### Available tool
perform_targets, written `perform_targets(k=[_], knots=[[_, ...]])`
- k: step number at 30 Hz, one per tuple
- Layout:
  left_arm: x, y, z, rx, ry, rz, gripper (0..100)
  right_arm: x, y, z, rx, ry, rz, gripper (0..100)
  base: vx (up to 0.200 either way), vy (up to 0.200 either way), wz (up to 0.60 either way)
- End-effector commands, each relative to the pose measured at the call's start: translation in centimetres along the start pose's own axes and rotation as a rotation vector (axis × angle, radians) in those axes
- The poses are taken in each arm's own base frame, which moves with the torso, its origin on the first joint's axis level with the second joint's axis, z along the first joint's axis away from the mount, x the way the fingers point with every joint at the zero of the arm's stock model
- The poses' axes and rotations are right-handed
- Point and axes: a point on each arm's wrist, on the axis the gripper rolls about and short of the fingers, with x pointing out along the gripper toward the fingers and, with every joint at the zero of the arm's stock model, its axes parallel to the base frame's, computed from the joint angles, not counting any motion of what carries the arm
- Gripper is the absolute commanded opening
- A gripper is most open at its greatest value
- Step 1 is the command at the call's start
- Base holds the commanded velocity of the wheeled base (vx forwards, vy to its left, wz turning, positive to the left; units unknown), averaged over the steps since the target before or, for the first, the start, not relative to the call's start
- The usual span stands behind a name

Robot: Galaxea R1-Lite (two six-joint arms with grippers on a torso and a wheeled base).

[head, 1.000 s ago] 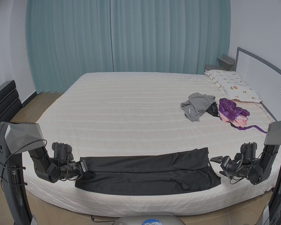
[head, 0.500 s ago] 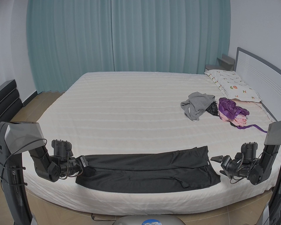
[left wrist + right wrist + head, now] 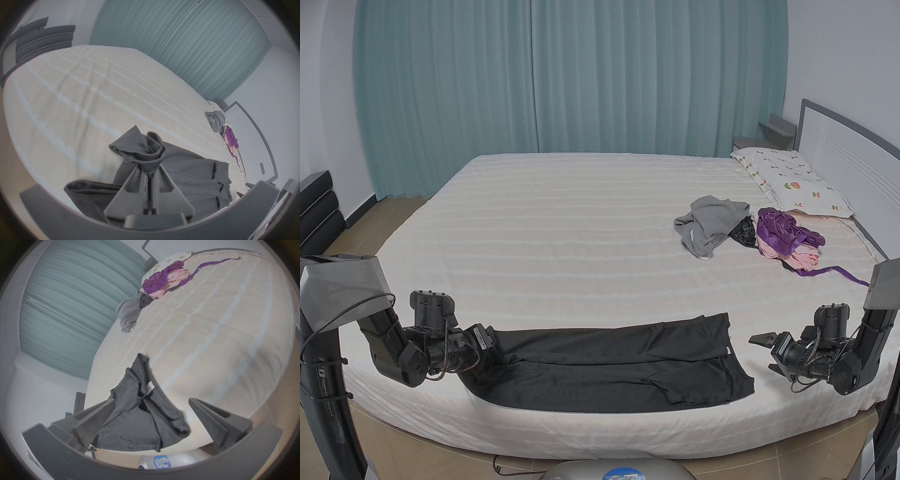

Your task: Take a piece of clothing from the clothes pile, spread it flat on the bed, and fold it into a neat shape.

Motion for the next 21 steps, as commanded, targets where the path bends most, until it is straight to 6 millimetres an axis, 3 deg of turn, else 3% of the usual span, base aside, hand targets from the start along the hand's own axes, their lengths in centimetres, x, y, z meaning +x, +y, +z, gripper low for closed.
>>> perform_targets(k=[1,9,21], knots=[[-1.2,-1.2,0.8,0.013,-0.036,-0.031,0,0.0,0.0,0.0,0.002,0.001,0.0,100,0.0,-0.2,0.0],[-1.5,-2.7,0.5,0.022,-0.033,-0.064,0,0.0,0.0,0.0,0.002,0.001,0.0,100,0.0,-0.2,0.0],[-0.9,-7.9,-1.4,0.102,-0.015,-0.061,0,0.2,-0.1,-0.4,-0.003,0.018,-0.005,100,0.0,-0.2,0.0]])
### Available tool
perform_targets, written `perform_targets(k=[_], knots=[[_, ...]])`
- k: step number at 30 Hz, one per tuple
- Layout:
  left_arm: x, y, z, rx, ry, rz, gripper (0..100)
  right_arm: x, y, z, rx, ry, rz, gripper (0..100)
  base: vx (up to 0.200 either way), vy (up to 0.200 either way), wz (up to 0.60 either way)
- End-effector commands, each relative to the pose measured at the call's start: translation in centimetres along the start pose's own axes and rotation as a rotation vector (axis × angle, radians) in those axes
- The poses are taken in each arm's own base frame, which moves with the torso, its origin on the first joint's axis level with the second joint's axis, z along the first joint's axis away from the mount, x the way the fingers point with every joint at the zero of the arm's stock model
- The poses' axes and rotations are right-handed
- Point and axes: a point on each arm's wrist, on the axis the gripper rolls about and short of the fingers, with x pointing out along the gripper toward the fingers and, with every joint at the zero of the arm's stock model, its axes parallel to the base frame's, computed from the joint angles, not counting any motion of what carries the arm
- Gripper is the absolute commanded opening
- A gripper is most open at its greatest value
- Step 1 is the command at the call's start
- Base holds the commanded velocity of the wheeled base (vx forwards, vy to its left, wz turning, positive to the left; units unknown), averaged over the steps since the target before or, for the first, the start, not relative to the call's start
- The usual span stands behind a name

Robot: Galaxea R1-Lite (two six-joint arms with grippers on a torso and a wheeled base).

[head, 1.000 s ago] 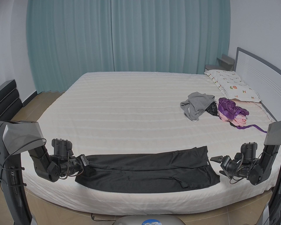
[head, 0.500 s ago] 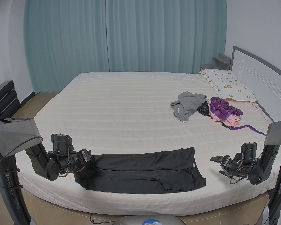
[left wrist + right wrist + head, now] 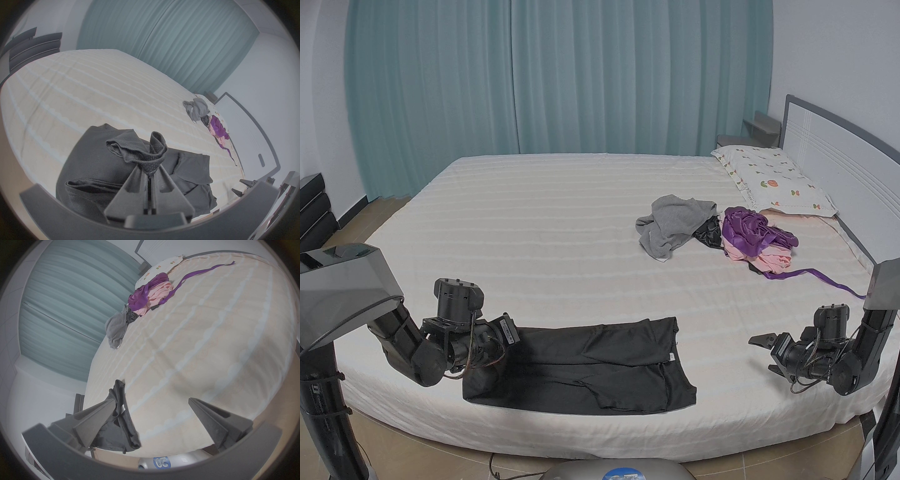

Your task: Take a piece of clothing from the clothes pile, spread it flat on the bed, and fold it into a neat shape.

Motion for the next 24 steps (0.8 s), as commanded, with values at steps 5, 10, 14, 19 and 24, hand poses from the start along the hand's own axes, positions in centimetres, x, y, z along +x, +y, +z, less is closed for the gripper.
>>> perform_targets(k=[5,10,14,19,24], knots=[[0.4,-4.0,-0.4,0.06,0.026,-0.049,0,0.4,-0.2,-0.5,-0.008,0.021,-0.008,100,0.0,-0.2,0.0],[0.8,-5.7,-0.7,0.084,0.067,-0.058,0,0.4,-0.2,-0.5,-0.01,0.023,-0.008,100,0.0,-0.2,0.0],[1.1,-6.9,-0.8,0.098,0.08,-0.072,0,0.4,-0.2,-0.6,-0.009,0.024,-0.01,100,0.0,-0.2,0.0],[1.7,-7.6,-1.3,0.11,0.091,-0.084,0,0.4,-0.2,-0.6,-0.01,0.025,-0.009,100,0.0,-0.2,0.0],[3.5,-7.8,-2.2,0.121,0.102,-0.065,0,0.5,-0.2,-0.6,-0.011,0.025,-0.011,100,0.0,-0.16,0.0]])
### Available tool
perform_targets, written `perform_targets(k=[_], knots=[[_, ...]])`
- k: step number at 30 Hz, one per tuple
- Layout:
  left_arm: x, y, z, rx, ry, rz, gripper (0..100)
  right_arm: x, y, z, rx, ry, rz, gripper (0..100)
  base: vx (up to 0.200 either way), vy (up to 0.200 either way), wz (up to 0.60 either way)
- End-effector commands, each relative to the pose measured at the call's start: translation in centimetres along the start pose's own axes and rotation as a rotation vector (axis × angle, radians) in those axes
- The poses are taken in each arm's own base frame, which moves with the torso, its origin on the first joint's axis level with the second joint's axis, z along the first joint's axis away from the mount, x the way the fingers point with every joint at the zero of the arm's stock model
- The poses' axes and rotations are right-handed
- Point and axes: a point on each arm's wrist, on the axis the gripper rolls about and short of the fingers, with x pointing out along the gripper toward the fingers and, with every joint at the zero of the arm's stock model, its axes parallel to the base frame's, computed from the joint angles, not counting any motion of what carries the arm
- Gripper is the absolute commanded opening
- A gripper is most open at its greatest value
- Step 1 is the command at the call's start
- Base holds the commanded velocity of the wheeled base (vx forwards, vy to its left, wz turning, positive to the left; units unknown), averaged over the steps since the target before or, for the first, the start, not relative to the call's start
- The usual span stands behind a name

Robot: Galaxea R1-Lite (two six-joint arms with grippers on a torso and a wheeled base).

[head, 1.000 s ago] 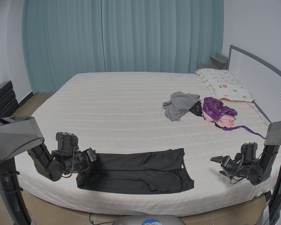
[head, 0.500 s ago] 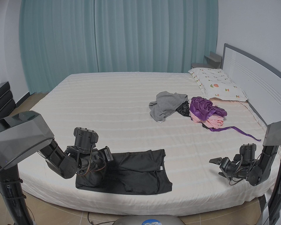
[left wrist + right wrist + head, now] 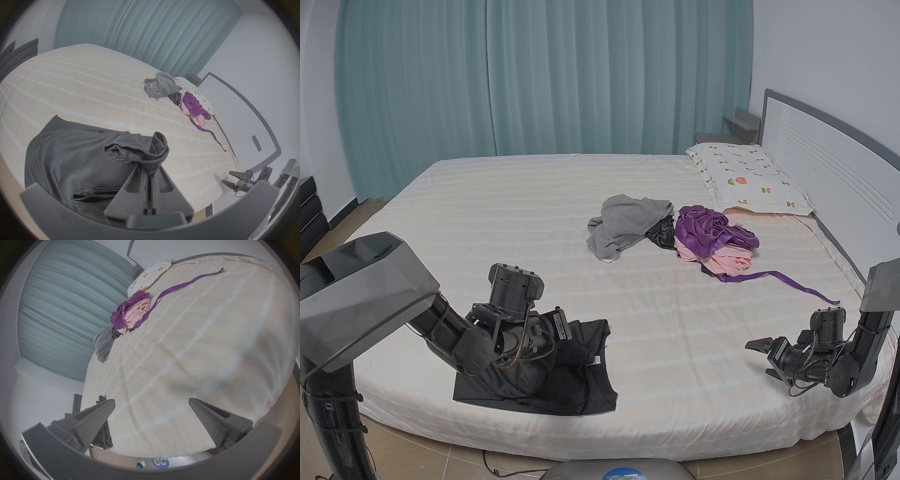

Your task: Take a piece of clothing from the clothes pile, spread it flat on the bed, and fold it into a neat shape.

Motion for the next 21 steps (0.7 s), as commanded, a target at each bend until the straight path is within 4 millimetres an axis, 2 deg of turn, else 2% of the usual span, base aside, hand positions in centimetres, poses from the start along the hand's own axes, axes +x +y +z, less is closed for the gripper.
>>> perform_targets(k=[1,5,12,13,16,21], knots=[[2.1,0.1,-0.7,0.007,0.011,0.022,0,0.1,0.0,-0.1,-0.002,0.004,-0.001,100,0.0,0.0,0.0],[3.2,0.3,-1.1,0.008,0.015,0.039,0,0.2,-0.1,-0.2,-0.002,0.008,-0.004,100,0.0,0.0,0.0],[3.7,-0.1,-2.1,0.001,0.036,0.036,0,0.2,0.0,-0.3,-0.004,0.013,-0.004,100,0.0,0.0,0.0],[3.7,-0.3,-2.0,-0.014,0.032,0.03,100,0.2,0.0,-0.4,-0.004,0.014,-0.005,100,0.0,0.0,0.0],[3.5,-0.4,-2.0,-0.024,0.03,0.028,100,0.2,0.0,-0.4,-0.006,0.017,-0.005,100,0.0,0.0,0.0],[1.8,-1.0,-1.5,-0.071,0.012,0.008,100,0.2,0.0,-0.5,-0.006,0.018,-0.004,100,0.0,0.0,0.0]])
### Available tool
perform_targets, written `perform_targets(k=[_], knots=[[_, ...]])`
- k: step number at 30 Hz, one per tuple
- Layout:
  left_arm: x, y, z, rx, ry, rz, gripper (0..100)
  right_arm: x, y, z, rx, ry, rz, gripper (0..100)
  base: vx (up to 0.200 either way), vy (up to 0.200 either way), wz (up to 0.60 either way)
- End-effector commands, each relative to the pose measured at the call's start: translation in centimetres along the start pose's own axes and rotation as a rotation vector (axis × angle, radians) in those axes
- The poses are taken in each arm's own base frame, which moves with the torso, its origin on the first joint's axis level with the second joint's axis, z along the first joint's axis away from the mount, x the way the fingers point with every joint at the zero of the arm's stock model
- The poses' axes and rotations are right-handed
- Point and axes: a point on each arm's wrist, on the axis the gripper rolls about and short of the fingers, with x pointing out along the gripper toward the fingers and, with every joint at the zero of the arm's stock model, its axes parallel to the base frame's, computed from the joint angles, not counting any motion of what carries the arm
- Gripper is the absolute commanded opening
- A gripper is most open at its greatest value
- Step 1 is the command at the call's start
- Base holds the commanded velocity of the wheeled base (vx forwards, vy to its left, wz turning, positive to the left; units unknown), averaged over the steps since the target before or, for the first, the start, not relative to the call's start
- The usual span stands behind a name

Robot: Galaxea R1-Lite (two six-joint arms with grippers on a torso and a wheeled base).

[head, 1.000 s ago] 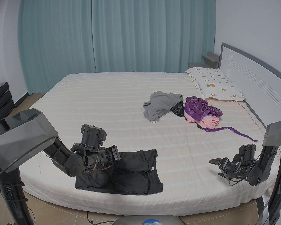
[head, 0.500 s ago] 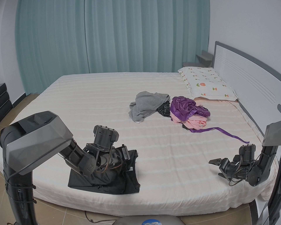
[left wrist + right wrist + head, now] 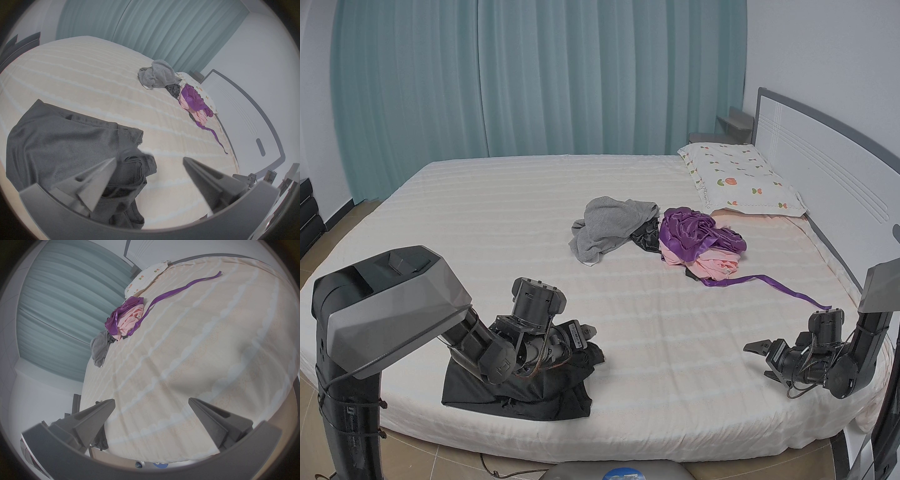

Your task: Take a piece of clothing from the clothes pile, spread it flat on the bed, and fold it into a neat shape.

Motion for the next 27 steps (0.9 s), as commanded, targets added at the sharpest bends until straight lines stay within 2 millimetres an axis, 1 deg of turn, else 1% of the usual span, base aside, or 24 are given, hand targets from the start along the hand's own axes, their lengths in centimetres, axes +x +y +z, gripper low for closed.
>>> perform_targets(k=[1,3,5,8,9,10,11,12,13,15,16,18,21,22,26,27], knots=[[-2.0,-0.5,0.7,-0.034,-0.024,-0.021,100,0.0,0.0,0.0,0.0,0.002,0.0,100,0.0,0.0,0.0],[-3.2,-0.3,0.7,-0.054,-0.025,-0.017,100,0.0,0.0,0.0,0.0,0.002,0.0,100,0.0,0.0,0.0],[-4.1,0.6,0.3,-0.078,-0.013,0.002,100,0.0,0.0,-0.1,0.0,0.003,-0.001,100,0.0,0.0,0.0],[-5.4,2.5,0.3,-0.143,-0.038,0.016,100,0.0,-0.1,-0.2,0.0,0.008,-0.005,100,0.0,0.0,0.0],[-5.5,2.6,0.3,-0.147,-0.04,0.014,100,0.0,-0.1,-0.2,0.0,0.008,-0.005,100,0.0,0.0,0.0],[-6.2,3.5,0.2,-0.193,-0.06,0.01,100,0.1,-0.1,-0.3,-0.002,0.014,-0.007,100,0.0,0.0,0.0],[-6.6,4.2,0.2,-0.223,-0.076,0.01,100,0.1,-0.1,-0.4,-0.004,0.017,-0.007,100,0.0,0.0,0.0],[-6.7,4.4,0.2,-0.233,-0.08,0.011,100,0.2,0.0,-0.5,-0.005,0.018,-0.006,100,0.0,0.0,0.0],[-7.1,5.4,0.2,-0.274,-0.105,0.009,100,0.2,0.0,-0.6,-0.008,0.021,-0.007,100,0.0,0.0,0.0],[-7.4,6.5,-0.1,-0.317,-0.122,0.015,100,0.2,0.0,-0.6,-0.008,0.023,-0.009,100,0.0,0.0,0.0],[-7.4,6.5,-0.1,-0.321,-0.123,0.015,100,0.3,0.0,-0.6,-0.009,0.023,-0.008,100,0.0,0.0,0.0],[-7.5,7.7,-0.1,-0.383,-0.121,0.012,100,0.3,0.1,-0.7,-0.012,0.024,-0.01,100,0.0,0.0,0.0],[-7.6,7.9,0.1,-0.4,-0.114,0.001,100,0.3,0.0,-0.7,-0.015,0.022,-0.011,100,0.0,0.0,0.0],[-8.0,8.8,0.0,-0.422,-0.077,-0.015,100,0.3,0.0,-0.8,-0.039,0.023,-0.015,100,0.0,0.0,0.0],[-8.0,9.5,-0.2,-0.448,-0.045,-0.019,100,-0.1,0.1,-0.9,-0.07,0.019,-0.014,100,0.0,0.0,0.0],[-8.0,9.7,-0.1,-0.459,-0.048,-0.018,100,-0.2,0.4,-0.9,-0.079,0.012,-0.003,100,0.0,0.2,0.0]])
